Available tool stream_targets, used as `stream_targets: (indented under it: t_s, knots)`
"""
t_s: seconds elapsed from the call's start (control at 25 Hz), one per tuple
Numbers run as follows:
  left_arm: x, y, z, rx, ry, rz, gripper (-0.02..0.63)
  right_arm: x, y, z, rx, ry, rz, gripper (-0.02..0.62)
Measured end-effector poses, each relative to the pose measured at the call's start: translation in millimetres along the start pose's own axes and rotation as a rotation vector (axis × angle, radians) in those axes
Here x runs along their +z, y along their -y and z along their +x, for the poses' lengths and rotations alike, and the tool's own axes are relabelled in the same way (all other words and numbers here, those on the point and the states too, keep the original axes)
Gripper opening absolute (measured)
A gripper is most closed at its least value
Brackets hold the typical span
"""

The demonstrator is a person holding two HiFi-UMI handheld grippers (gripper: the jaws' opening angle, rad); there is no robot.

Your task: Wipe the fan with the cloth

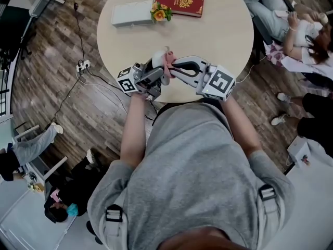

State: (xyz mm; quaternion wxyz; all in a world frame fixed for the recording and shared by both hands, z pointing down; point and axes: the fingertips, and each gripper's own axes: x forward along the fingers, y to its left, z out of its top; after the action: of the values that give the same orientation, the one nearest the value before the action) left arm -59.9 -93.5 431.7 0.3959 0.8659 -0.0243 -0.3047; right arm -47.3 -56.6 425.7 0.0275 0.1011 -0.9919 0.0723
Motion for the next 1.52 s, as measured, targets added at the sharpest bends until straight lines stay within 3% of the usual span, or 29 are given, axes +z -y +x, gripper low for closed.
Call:
stream_targets:
  t_s: [0.24,0.56,1.12,1.32,1.52]
  knots:
    - [-8,0,5,0.004,-0.020,-0.015,0.376,9,22,-7,-0.063,0.039,0.009,0.028]
    - [5,7,17,-0.038,0.050,-0.001,0.376,-12,29,-13,-0.130,-0.032,-0.022,0.028]
    - [29,14,18,-0.044,0.172,0.034,0.375,-31,3,-8,-0.065,-0.071,0.026,0.028]
    - [43,18,3,0.014,0.230,0.084,0.376,-37,-17,-1,-0.001,-0.116,-0.001,0.028]
    - [42,13,-9,0.073,0.241,0.109,0.376,-23,-29,12,0.030,-0.057,0.047,0.028]
